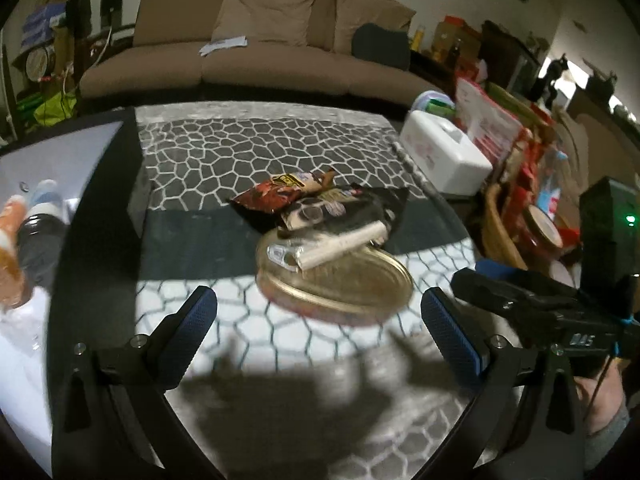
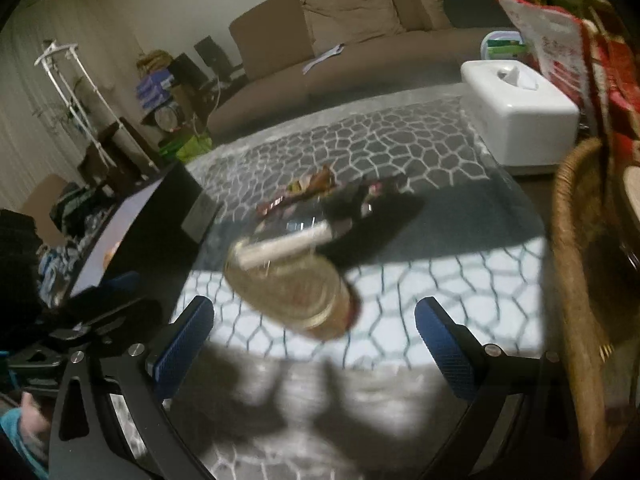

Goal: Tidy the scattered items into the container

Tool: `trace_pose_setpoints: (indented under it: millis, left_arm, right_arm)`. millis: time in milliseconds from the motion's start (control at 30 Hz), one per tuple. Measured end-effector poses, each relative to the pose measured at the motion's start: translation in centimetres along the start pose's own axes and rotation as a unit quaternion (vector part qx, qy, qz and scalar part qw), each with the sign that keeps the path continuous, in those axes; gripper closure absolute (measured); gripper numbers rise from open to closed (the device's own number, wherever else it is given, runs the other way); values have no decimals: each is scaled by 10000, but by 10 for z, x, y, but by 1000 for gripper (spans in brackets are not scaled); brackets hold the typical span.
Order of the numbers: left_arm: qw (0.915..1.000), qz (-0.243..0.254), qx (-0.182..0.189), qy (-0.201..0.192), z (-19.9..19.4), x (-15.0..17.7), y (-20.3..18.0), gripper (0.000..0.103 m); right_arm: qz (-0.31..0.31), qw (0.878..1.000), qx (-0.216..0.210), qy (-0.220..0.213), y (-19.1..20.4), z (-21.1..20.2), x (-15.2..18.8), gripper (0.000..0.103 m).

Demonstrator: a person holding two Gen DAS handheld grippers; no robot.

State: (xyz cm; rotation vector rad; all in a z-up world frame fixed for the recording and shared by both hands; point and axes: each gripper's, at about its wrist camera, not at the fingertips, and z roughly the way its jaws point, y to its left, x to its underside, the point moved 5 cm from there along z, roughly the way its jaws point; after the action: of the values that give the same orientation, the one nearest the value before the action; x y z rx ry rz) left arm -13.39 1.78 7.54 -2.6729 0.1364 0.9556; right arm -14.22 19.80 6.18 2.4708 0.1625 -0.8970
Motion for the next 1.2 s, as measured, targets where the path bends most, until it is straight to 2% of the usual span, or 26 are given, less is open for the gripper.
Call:
trace_pose_setpoints:
  millis: [67, 167, 200, 367, 500, 567, 600, 667, 767, 900, 1000, 1067, 1200]
  left_arm:
    - [10000, -83, -24, 19, 14, -6, 6, 12]
    - [9996, -231, -147, 73, 36, -12, 16, 22]
    - [9995, -271, -125, 95, 44, -14, 19, 22]
    - [9994, -309, 100, 114, 65, -19, 21, 23]
    - [9983, -422, 276, 288, 83, -18, 25, 23]
    - [9982, -408, 297, 317, 86, -16, 24, 35]
    - [9985, -391, 260, 289, 87, -15, 25, 37]
    - [9984, -422, 293, 234, 86, -16, 26, 40]
    - [9982, -482, 289, 215, 84, -17, 31, 49]
    - [9987, -447, 219, 127, 78, -20, 32, 53]
    - [9989, -437, 119, 105, 76, -20, 35, 63]
    - [9987, -462, 210, 58, 72, -20, 35, 72]
    - [9990, -291, 331, 40, 66, -19, 22, 72]
  right_arm:
    - [192, 9997, -141, -8, -8, 10, -10, 3]
    - [599, 9971, -461, 21, -20, 27, -22, 17]
    - [750, 9956, -561, 53, -24, 33, -25, 22]
    - [1214, 9885, -891, 146, -38, 55, -33, 34]
    - [1317, 9847, -1122, 209, -41, 67, -31, 43]
    - [1346, 9836, -1171, 255, -42, 72, -29, 51]
    - [1381, 9828, -1202, 252, -43, 74, -28, 59]
    - [1396, 9817, -1272, 260, -42, 75, -28, 69]
    - [1325, 9831, -1240, 230, -40, 73, -29, 71]
    - [1302, 9836, -1242, 150, -37, 68, -30, 75]
    - [1263, 9837, -1270, 169, -33, 68, -27, 79]
    - [1256, 9835, -1285, 204, -30, 67, -24, 82]
    - [1227, 9829, -1358, 193, -25, 67, -23, 87]
